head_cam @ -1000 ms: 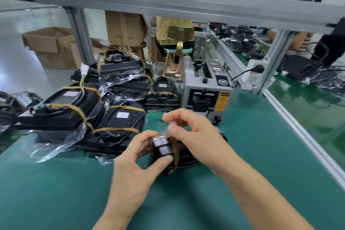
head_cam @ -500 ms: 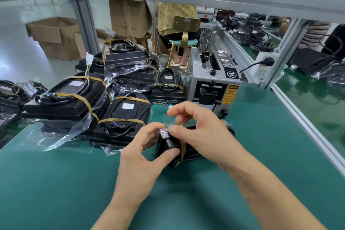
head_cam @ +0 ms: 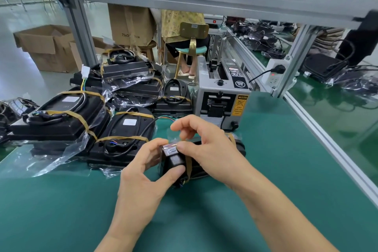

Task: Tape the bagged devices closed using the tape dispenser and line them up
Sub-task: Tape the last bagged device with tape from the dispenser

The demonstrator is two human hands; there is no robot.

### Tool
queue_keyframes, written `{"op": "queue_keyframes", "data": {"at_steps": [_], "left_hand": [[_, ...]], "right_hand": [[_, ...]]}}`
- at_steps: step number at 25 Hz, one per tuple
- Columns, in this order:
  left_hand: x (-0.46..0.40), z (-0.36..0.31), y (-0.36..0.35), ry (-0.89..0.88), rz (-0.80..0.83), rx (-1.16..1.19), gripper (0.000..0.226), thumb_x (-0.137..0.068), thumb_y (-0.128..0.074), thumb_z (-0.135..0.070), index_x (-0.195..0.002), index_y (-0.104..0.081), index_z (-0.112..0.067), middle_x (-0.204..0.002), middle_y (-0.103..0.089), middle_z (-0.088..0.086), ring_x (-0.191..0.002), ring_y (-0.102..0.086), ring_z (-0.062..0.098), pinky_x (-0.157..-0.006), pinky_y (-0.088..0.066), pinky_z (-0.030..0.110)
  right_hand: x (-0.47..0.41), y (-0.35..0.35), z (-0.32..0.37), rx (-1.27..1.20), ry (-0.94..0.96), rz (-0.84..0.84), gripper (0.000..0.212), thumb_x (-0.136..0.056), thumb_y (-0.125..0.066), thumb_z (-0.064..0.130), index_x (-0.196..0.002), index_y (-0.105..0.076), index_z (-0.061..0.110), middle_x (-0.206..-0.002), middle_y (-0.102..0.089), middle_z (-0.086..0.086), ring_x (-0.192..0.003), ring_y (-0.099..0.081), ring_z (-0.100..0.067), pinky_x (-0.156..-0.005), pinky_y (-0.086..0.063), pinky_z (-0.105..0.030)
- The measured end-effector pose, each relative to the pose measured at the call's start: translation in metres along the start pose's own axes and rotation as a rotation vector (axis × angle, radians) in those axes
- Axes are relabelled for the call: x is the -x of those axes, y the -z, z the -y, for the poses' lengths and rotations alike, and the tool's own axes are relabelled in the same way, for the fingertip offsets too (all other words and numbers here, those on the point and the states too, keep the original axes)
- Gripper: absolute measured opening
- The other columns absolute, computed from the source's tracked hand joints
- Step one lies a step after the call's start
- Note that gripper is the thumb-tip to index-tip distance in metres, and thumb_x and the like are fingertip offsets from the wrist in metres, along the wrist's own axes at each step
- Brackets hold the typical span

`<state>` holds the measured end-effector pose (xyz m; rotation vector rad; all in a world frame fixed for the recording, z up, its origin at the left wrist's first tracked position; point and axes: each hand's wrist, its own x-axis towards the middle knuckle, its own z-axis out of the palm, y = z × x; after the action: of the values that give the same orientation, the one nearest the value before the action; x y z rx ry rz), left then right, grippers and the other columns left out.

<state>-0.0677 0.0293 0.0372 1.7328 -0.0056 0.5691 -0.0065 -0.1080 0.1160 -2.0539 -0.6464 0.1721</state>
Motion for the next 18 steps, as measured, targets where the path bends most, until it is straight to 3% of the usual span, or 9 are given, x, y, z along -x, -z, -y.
{"op": "queue_keyframes", "data": {"at_steps": [3,6,8,12,14,18], "left_hand": [[0.001,0.001,0.002,0.008,0.002,0.025,0.054,-0.059,-0.079,-0.045,-0.11,-0.06,-0.041,-0.107,-0.07,-0.013,-0.102,-0.065,0.007,-0.093,-0.047,0.02],[-0.001,0.004,0.005,0.03,0.006,0.049,0.053,-0.062,-0.087,-0.035,-0.109,-0.062,-0.04,-0.107,-0.071,-0.011,-0.103,-0.065,0.007,-0.093,-0.046,0.017],[-0.002,0.003,0.005,0.034,0.005,0.067,0.053,-0.059,-0.081,-0.027,-0.106,-0.063,-0.041,-0.106,-0.071,-0.011,-0.102,-0.065,0.007,-0.092,-0.046,0.014],[-0.002,-0.003,0.002,0.04,0.0,0.102,0.052,-0.055,-0.079,-0.023,-0.102,-0.065,-0.04,-0.104,-0.072,-0.011,-0.098,-0.066,0.003,-0.087,-0.046,0.008],[-0.005,-0.005,0.003,0.043,0.011,0.115,0.052,-0.055,-0.079,-0.02,-0.102,-0.065,-0.038,-0.103,-0.072,-0.01,-0.098,-0.066,0.004,-0.087,-0.046,0.008],[-0.017,-0.009,0.02,0.082,0.111,0.186,0.055,-0.053,-0.078,-0.016,-0.104,-0.068,-0.031,-0.106,-0.073,-0.002,-0.1,-0.067,0.011,-0.09,-0.049,0.017]], "right_hand": [[0.013,0.012,-0.011,-0.155,0.091,-0.147,0.031,-0.083,-0.059,0.007,-0.101,-0.063,0.032,-0.094,-0.062,0.016,-0.097,-0.056,0.002,-0.089,-0.043,-0.019],[0.032,0.037,-0.039,-0.132,0.044,-0.304,0.044,-0.069,-0.058,0.008,-0.104,-0.062,0.035,-0.106,-0.063,0.023,-0.107,-0.054,0.007,-0.088,-0.034,-0.002],[0.044,0.05,-0.06,-0.037,-0.048,-0.251,0.058,-0.067,-0.063,0.004,-0.113,-0.057,0.04,-0.118,-0.059,0.025,-0.116,-0.048,0.011,-0.095,-0.029,-0.003],[0.052,0.047,-0.085,0.047,-0.203,-0.15,0.078,-0.072,-0.078,0.009,-0.132,-0.043,0.044,-0.138,-0.044,0.027,-0.135,-0.035,-0.009,-0.117,-0.023,-0.035],[0.05,0.044,-0.088,0.0,-0.18,-0.167,0.075,-0.074,-0.079,0.014,-0.134,-0.043,0.042,-0.138,-0.046,0.025,-0.134,-0.036,-0.004,-0.117,-0.024,-0.033],[0.053,0.046,-0.086,-0.098,-0.119,-0.1,0.061,-0.073,-0.075,0.027,-0.128,-0.051,0.04,-0.129,-0.055,0.026,-0.126,-0.042,0.01,-0.107,-0.03,-0.013]]}}
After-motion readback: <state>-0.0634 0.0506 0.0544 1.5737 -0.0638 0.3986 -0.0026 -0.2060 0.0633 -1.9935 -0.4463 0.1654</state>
